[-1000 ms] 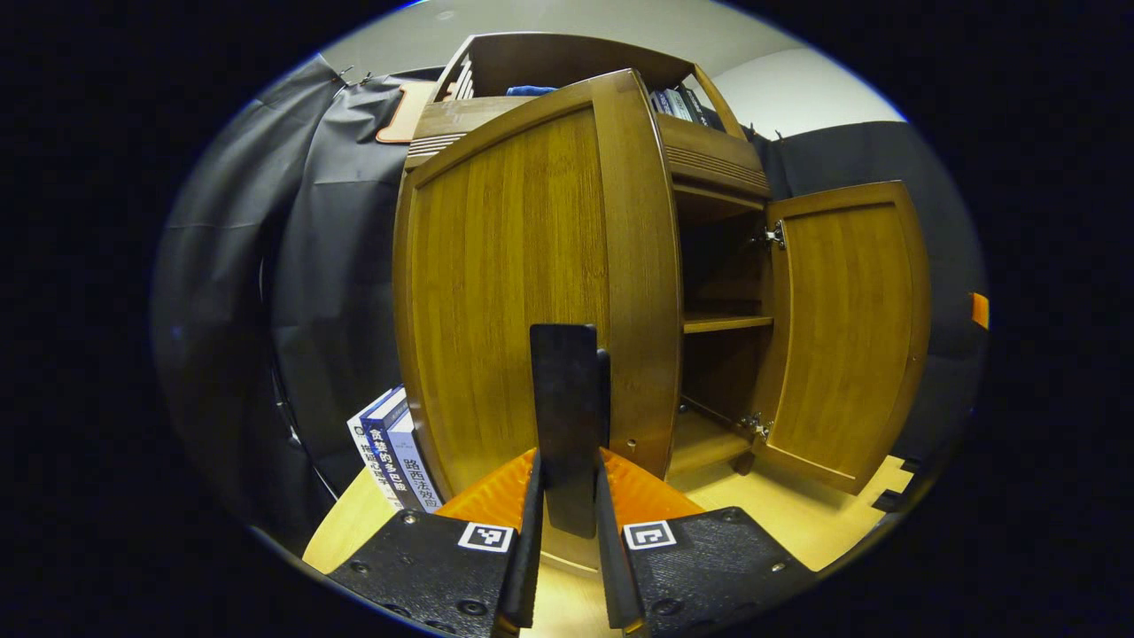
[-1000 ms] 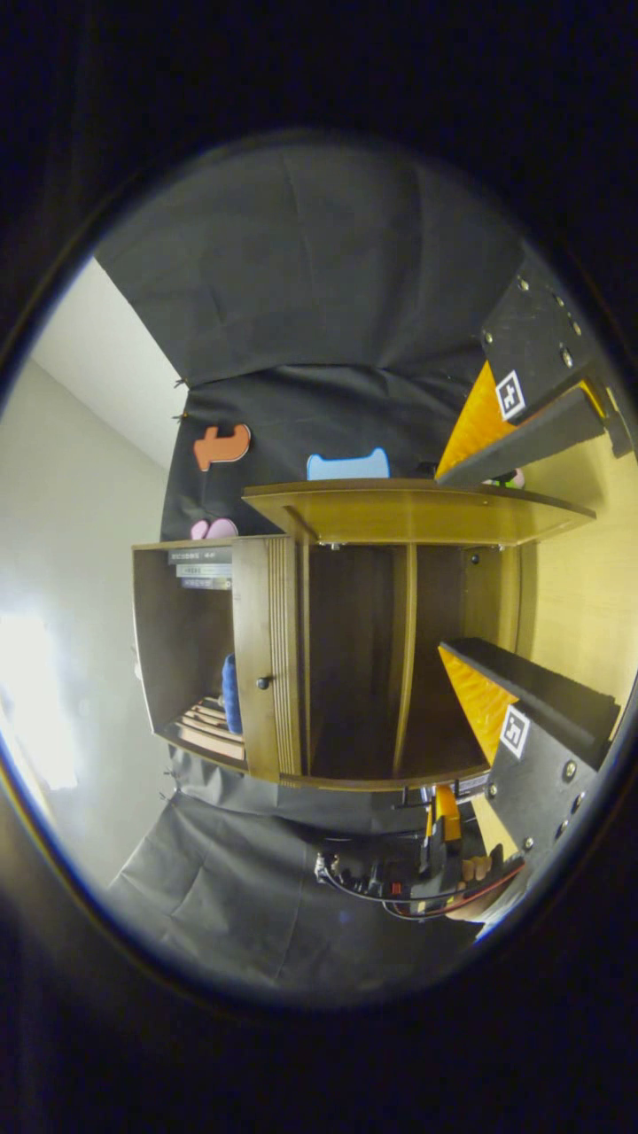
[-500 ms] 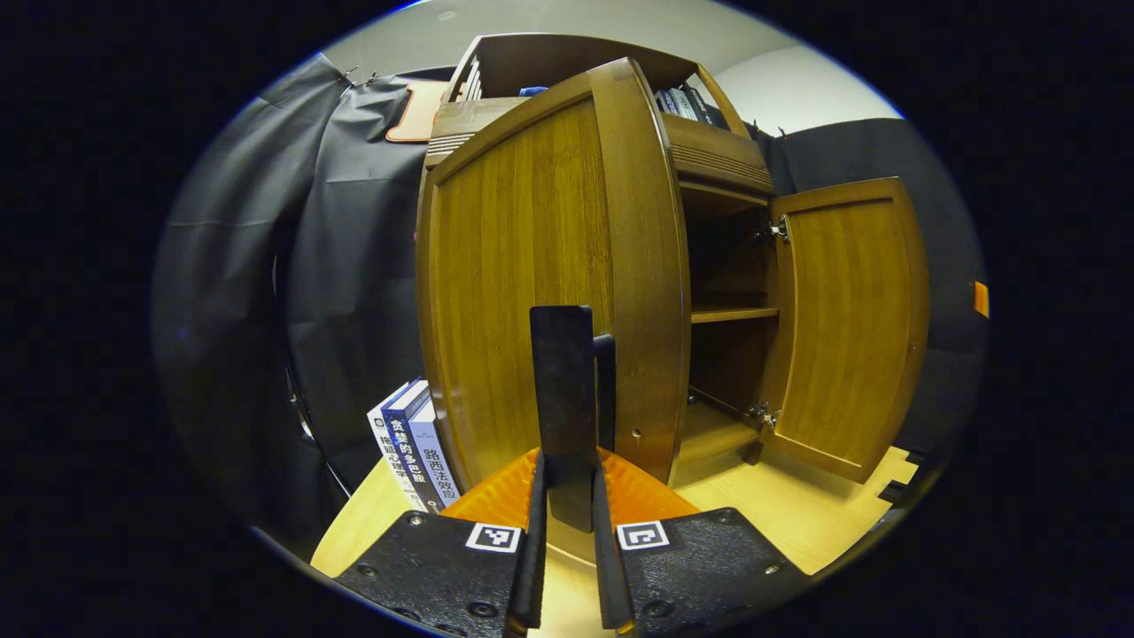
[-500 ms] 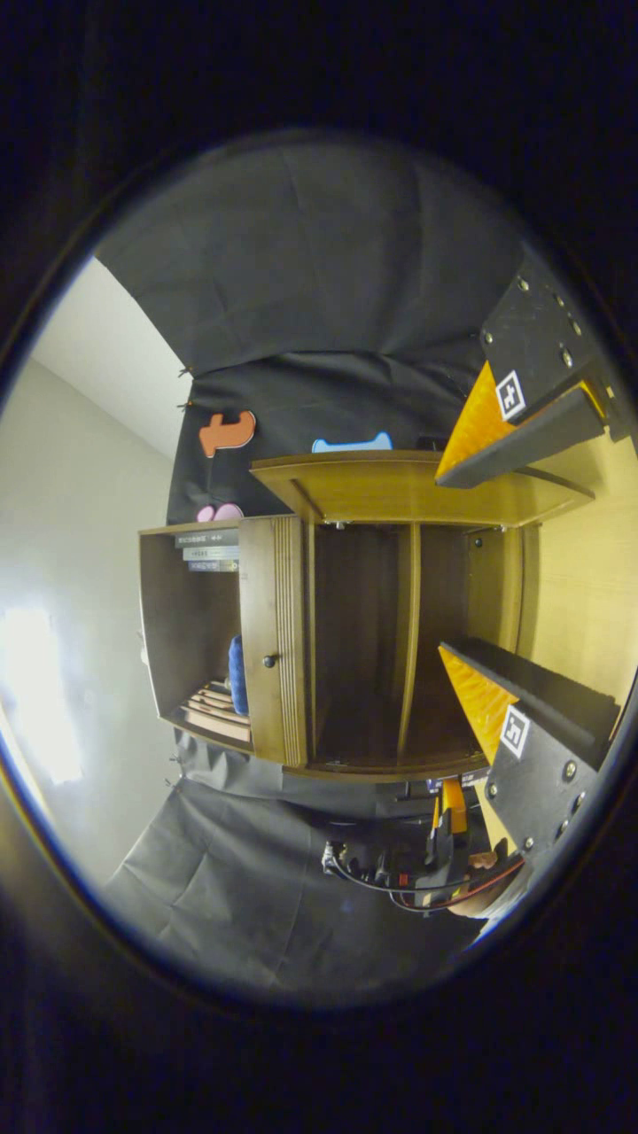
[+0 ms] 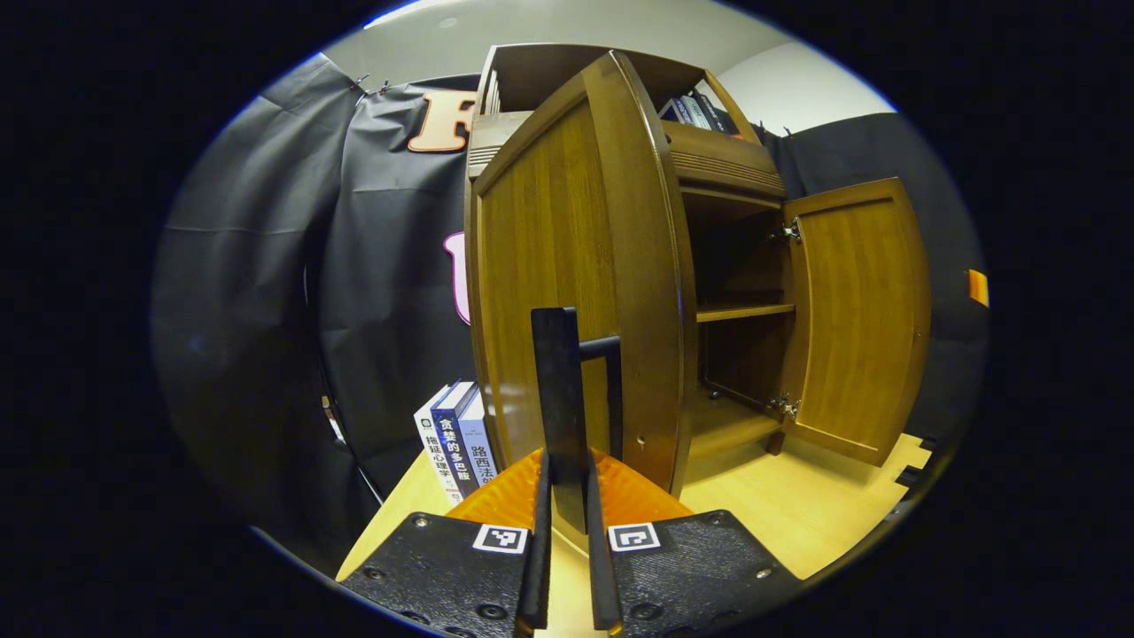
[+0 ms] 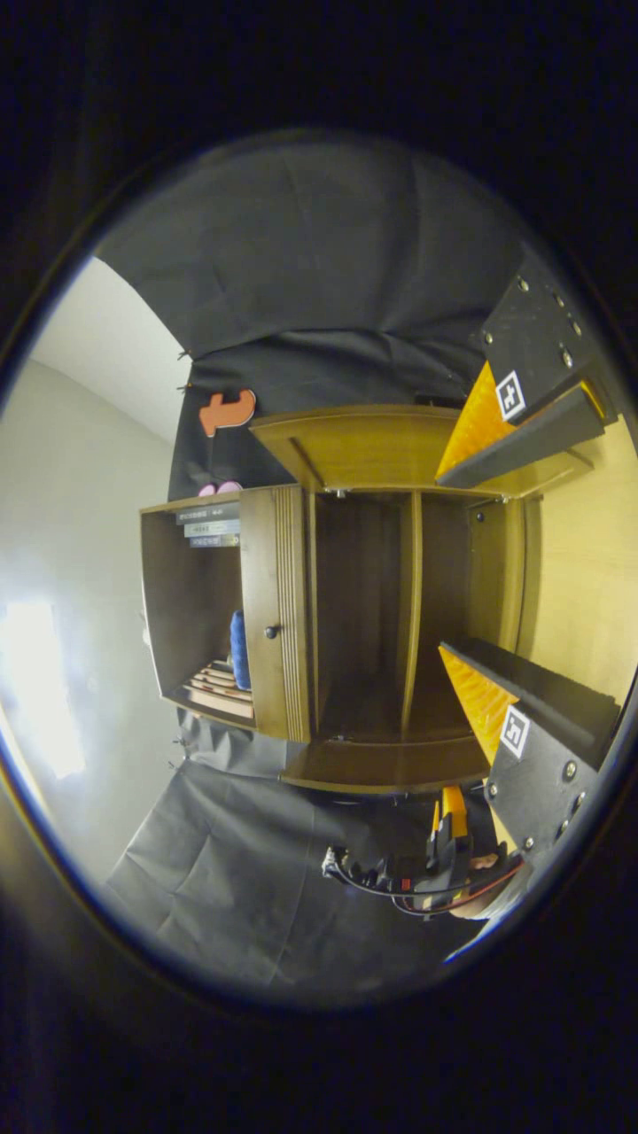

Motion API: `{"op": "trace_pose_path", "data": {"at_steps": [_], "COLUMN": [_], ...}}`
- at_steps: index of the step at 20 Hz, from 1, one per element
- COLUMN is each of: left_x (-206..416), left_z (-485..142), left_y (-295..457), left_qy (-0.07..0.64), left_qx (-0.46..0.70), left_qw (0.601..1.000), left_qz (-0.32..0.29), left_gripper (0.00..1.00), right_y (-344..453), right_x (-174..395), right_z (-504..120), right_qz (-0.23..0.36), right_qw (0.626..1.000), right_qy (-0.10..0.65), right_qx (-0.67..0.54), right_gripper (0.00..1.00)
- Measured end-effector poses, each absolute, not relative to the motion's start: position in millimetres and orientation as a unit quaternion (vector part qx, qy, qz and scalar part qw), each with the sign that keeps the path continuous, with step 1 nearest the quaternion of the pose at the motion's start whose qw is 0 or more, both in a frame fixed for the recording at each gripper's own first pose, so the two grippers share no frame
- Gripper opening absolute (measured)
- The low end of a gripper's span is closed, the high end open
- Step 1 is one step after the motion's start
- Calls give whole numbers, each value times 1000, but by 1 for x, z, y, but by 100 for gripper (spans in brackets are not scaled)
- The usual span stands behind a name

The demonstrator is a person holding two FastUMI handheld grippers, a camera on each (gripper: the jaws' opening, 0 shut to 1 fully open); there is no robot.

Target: Open the right door of the double-door shoe cabinet with the right hand, and open the left door with the left hand.

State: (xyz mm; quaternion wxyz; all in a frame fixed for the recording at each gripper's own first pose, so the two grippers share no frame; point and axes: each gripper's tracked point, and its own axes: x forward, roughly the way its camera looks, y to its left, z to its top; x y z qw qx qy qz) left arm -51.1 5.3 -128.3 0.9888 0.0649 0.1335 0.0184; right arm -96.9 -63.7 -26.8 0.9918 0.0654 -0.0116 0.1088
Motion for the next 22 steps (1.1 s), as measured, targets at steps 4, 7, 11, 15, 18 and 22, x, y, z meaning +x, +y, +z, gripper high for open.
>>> {"op": "trace_pose_path", "data": {"at_steps": [4, 7, 11, 15, 18, 22], "left_x": [-60, -66, -73, -71, -72, -72], "left_z": [-124, -120, -122, -116, -116, -115], "left_y": [33, 70, 101, 126, 136, 139], "left_qy": [136, 127, 149, 139, 136, 123], "left_qx": [45, 75, 31, 14, 2, 26], "left_qw": [989, 986, 986, 990, 991, 992], "left_qz": [37, 75, 66, 28, -3, -27], "left_gripper": [16, 9, 2, 1, 1, 2], "right_y": [-47, -31, -8, 15, 31, 53], "right_x": [-92, -93, -88, -89, -89, -93], "right_z": [-22, -13, -1, 7, 6, 10], "right_qz": [117, 128, 138, 145, 149, 164], "right_qw": [991, 990, 987, 986, 987, 985], "right_qy": [-6, -9, -16, -20, -14, -12], "right_qx": [63, 59, 80, 83, 65, 52], "right_gripper": [100, 100, 100, 100, 100, 98]}}
